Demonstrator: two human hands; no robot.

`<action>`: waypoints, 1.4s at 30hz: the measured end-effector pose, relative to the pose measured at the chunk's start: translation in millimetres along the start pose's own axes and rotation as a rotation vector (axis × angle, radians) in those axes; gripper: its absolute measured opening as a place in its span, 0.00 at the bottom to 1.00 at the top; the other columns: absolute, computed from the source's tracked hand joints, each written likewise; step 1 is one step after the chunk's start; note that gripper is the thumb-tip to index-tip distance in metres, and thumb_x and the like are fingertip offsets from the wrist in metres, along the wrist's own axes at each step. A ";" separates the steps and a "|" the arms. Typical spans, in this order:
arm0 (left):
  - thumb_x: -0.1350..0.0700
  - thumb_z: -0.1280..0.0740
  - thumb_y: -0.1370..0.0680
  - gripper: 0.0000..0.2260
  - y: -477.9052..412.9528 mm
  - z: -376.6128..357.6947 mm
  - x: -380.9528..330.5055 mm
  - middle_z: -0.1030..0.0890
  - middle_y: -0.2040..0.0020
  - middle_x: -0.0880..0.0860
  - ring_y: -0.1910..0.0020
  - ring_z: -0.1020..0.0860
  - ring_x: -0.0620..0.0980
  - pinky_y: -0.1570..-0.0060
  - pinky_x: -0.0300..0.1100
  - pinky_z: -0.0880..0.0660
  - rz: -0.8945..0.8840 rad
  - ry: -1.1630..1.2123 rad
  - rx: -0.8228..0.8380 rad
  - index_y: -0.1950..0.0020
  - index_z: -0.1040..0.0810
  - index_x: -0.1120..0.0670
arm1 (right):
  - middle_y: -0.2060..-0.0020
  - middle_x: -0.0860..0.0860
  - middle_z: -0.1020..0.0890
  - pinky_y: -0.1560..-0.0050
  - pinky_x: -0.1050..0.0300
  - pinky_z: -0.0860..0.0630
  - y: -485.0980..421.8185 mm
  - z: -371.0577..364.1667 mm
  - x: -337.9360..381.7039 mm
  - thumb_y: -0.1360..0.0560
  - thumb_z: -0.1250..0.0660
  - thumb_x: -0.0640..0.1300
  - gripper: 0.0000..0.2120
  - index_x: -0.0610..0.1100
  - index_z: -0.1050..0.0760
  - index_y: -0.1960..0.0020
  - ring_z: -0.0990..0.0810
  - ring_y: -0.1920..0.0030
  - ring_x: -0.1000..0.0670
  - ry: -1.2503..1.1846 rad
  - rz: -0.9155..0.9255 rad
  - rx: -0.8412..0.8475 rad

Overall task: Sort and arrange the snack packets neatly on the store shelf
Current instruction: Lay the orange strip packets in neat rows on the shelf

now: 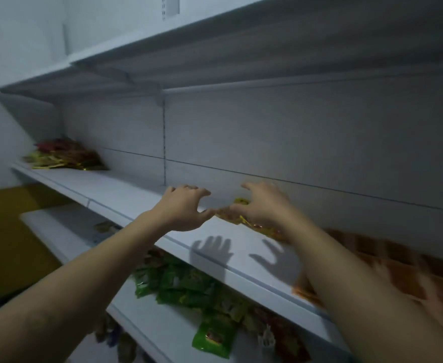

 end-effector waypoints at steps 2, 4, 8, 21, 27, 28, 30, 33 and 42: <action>0.38 0.41 0.20 0.27 15.1 4.0 20.1 0.30 0.26 0.51 0.28 0.33 0.53 0.32 0.53 0.38 0.054 -0.035 0.016 0.24 0.35 0.49 | 0.25 0.47 0.34 0.30 0.44 0.36 -0.6 -9.1 19.4 0.25 0.36 0.66 0.37 0.50 0.40 0.22 0.37 0.26 0.42 -0.035 0.042 0.009; 0.38 0.41 0.20 0.27 27.2 8.6 38.1 0.30 0.26 0.51 0.28 0.33 0.53 0.32 0.52 0.38 0.095 -0.056 0.020 0.24 0.35 0.49 | 0.25 0.47 0.35 0.29 0.44 0.37 0.2 -19.7 35.4 0.24 0.37 0.66 0.37 0.50 0.41 0.22 0.38 0.26 0.42 -0.058 0.073 0.027; 0.38 0.41 0.20 0.27 42.3 21.5 71.2 0.29 0.27 0.50 0.29 0.33 0.53 0.33 0.52 0.38 0.153 -0.070 0.001 0.24 0.35 0.49 | 0.24 0.47 0.36 0.29 0.44 0.38 -5.9 -34.8 62.0 0.23 0.38 0.65 0.36 0.48 0.42 0.21 0.39 0.25 0.42 -0.074 0.109 0.067; 0.37 0.41 0.20 0.27 60.8 26.5 244.1 0.29 0.26 0.50 0.28 0.34 0.52 0.31 0.55 0.38 0.281 -0.011 -0.074 0.25 0.34 0.47 | 0.24 0.48 0.35 0.28 0.42 0.41 -91.2 -79.4 235.6 0.24 0.38 0.65 0.35 0.51 0.40 0.22 0.38 0.26 0.43 -0.060 0.256 0.019; 0.37 0.40 0.21 0.27 67.0 47.0 357.7 0.29 0.27 0.50 0.28 0.33 0.52 0.31 0.55 0.36 0.326 -0.025 -0.126 0.25 0.32 0.48 | 0.25 0.47 0.34 0.29 0.42 0.40 -145.6 -105.4 348.9 0.23 0.38 0.65 0.34 0.51 0.40 0.22 0.38 0.26 0.43 -0.042 0.320 0.012; 0.37 0.40 0.21 0.26 69.8 48.4 376.6 0.29 0.27 0.50 0.27 0.33 0.52 0.31 0.55 0.36 0.334 -0.030 -0.126 0.25 0.33 0.48 | 0.25 0.47 0.34 0.29 0.42 0.40 -153.6 -109.9 366.9 0.24 0.38 0.65 0.34 0.51 0.40 0.23 0.37 0.26 0.43 -0.041 0.330 0.010; 0.37 0.41 0.20 0.26 76.1 47.5 413.7 0.29 0.27 0.49 0.27 0.34 0.52 0.31 0.55 0.37 0.357 -0.042 -0.107 0.25 0.33 0.48 | 0.25 0.47 0.34 0.29 0.42 0.40 -167.1 -120.4 401.2 0.24 0.38 0.65 0.34 0.51 0.40 0.23 0.37 0.26 0.43 -0.047 0.346 0.016; 0.37 0.41 0.20 0.26 80.1 45.1 462.3 0.28 0.28 0.49 0.28 0.33 0.52 0.32 0.55 0.35 0.386 -0.056 -0.081 0.25 0.33 0.48 | 0.26 0.47 0.33 0.30 0.42 0.40 -186.2 -134.1 444.1 0.24 0.38 0.65 0.34 0.51 0.39 0.23 0.37 0.26 0.43 -0.061 0.358 0.019; 0.37 0.41 0.20 0.26 58.2 33.2 557.0 0.28 0.27 0.49 0.28 0.33 0.52 0.32 0.55 0.36 0.412 -0.038 -0.071 0.25 0.33 0.47 | 0.27 0.46 0.32 0.31 0.42 0.39 -250.5 -172.5 517.8 0.23 0.38 0.64 0.33 0.51 0.38 0.23 0.36 0.27 0.42 -0.035 0.374 0.029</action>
Point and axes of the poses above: each hand's wrist, its own y-axis away from the middle knuckle, its own z-axis out of the back of the hand, x = y × z, the point moved 10 cm from there along -y, towards the middle knuckle
